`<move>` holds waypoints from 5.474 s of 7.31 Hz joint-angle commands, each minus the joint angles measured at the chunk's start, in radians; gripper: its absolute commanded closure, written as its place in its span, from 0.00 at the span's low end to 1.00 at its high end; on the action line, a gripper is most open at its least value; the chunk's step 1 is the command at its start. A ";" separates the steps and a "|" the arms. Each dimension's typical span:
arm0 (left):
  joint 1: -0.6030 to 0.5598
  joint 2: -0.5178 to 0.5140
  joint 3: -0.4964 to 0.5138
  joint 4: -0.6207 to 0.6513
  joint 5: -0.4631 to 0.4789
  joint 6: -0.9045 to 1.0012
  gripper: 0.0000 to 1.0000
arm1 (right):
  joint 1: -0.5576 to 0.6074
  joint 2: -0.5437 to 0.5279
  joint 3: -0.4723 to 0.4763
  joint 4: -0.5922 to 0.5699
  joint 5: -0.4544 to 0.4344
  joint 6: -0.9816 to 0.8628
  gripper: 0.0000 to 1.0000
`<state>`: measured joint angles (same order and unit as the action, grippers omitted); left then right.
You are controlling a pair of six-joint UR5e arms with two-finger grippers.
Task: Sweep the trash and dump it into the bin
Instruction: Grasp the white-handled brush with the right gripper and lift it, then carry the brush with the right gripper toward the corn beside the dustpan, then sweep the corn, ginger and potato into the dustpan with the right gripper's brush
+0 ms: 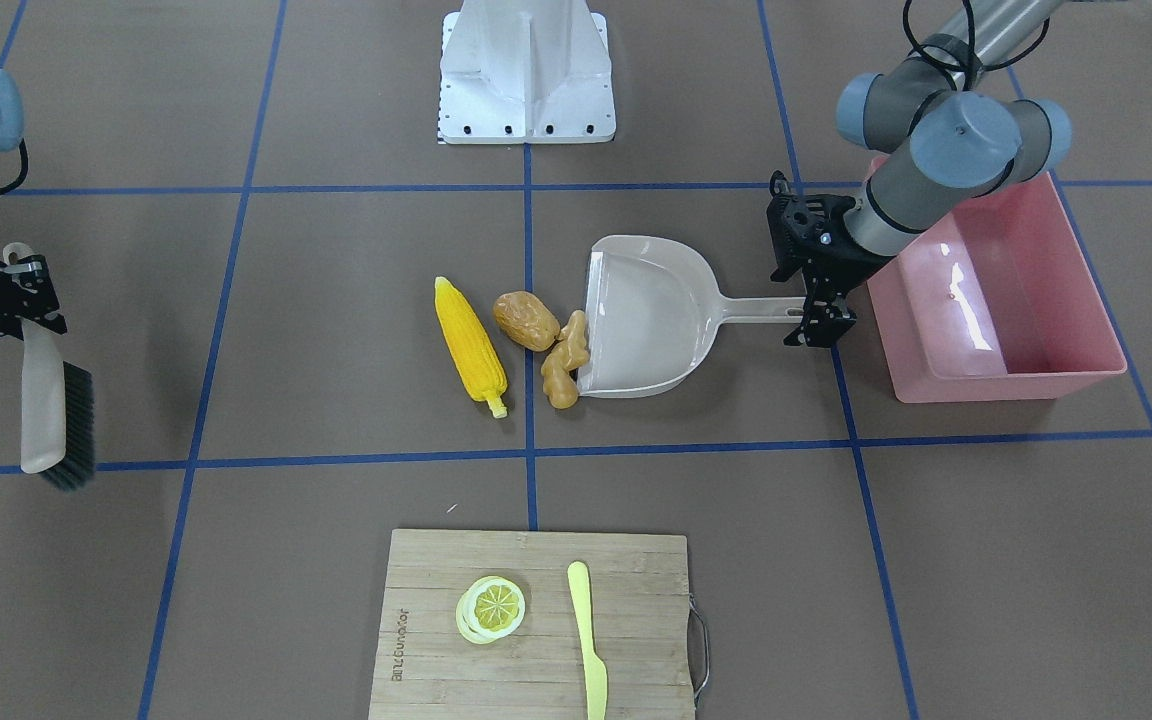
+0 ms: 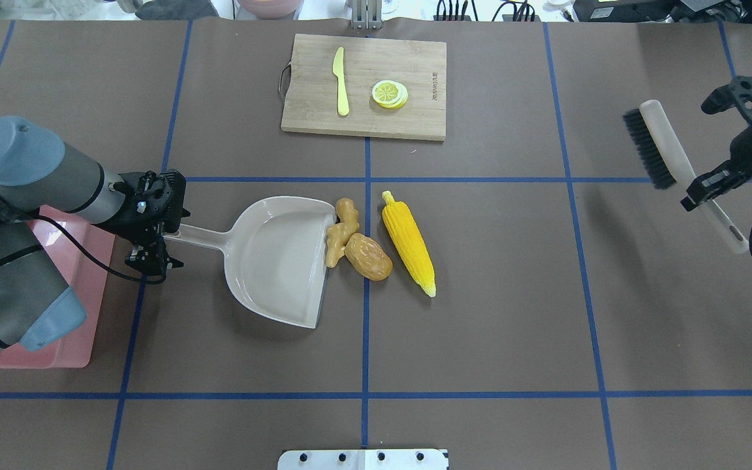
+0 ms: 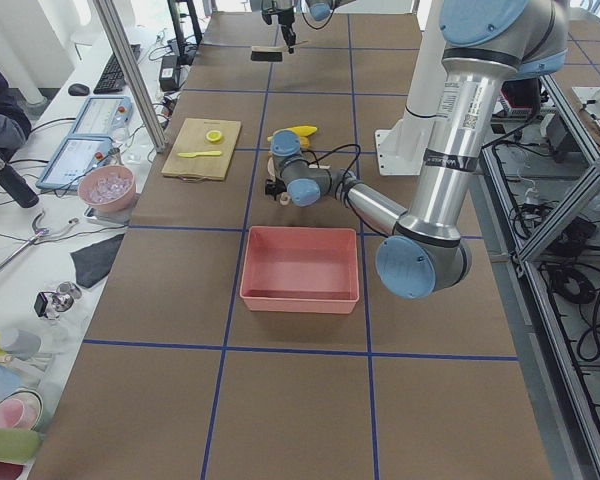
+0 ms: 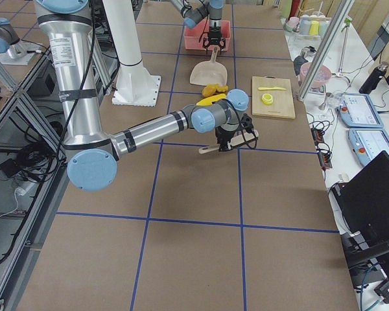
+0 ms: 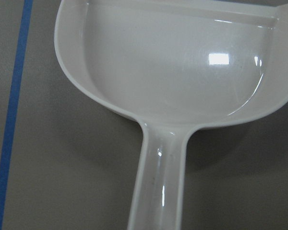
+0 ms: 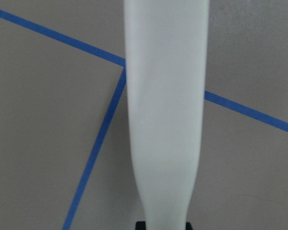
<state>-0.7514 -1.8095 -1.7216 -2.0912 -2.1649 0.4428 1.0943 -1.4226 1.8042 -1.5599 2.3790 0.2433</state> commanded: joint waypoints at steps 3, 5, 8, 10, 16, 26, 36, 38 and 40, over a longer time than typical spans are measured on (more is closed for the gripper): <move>-0.020 0.016 -0.009 0.007 -0.016 0.036 0.04 | -0.077 0.125 -0.022 -0.008 0.092 0.400 1.00; -0.029 0.018 -0.009 0.008 -0.050 0.036 0.04 | -0.140 0.212 -0.077 0.001 0.106 0.456 1.00; -0.036 0.018 -0.003 0.010 -0.052 0.043 0.04 | -0.261 0.292 -0.106 0.003 0.065 0.508 1.00; -0.039 0.018 0.001 0.023 -0.052 0.043 0.04 | -0.321 0.336 -0.123 0.001 0.048 0.612 1.00; -0.033 0.033 -0.015 0.036 -0.104 0.043 0.05 | -0.442 0.378 -0.076 -0.123 -0.107 0.843 1.00; -0.020 0.004 0.008 0.037 -0.116 -0.020 0.04 | -0.533 0.465 -0.100 -0.195 -0.202 0.854 1.00; -0.026 0.006 0.011 0.030 -0.116 -0.026 0.04 | -0.565 0.520 -0.213 -0.062 -0.218 0.855 1.00; -0.028 0.006 0.004 0.034 -0.116 -0.024 0.04 | -0.565 0.548 -0.267 0.056 -0.219 0.928 1.00; -0.032 0.006 -0.006 0.036 -0.118 -0.024 0.04 | -0.565 0.554 -0.272 0.141 -0.219 1.002 1.00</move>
<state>-0.7805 -1.8040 -1.7209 -2.0570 -2.2813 0.4186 0.5292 -0.8733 1.5403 -1.4771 2.1607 1.1963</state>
